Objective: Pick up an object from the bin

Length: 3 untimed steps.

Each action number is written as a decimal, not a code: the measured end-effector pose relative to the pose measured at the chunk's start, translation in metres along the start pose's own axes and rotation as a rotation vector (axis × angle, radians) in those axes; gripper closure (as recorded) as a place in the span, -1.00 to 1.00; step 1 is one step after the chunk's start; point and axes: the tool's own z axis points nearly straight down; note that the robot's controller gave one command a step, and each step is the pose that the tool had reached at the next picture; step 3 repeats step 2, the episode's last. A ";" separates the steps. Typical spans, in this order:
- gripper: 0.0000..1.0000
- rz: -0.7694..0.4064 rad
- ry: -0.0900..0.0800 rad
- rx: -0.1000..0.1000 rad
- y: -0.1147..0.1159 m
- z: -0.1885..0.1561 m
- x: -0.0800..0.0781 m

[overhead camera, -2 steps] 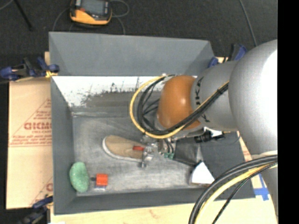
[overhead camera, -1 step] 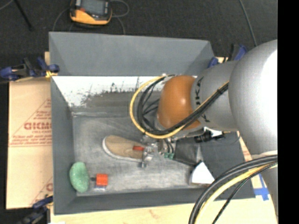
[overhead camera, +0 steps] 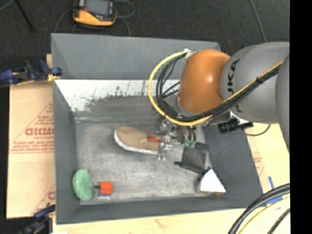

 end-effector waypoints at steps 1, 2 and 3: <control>1.00 -0.001 0.000 0.000 0.000 0.000 0.000; 1.00 0.011 -0.001 0.000 0.003 -0.100 -0.003; 1.00 0.011 -0.001 0.000 0.003 -0.100 -0.003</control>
Offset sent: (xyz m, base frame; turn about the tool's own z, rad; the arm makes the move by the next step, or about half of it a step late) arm 0.0022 0.0037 0.1003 0.0165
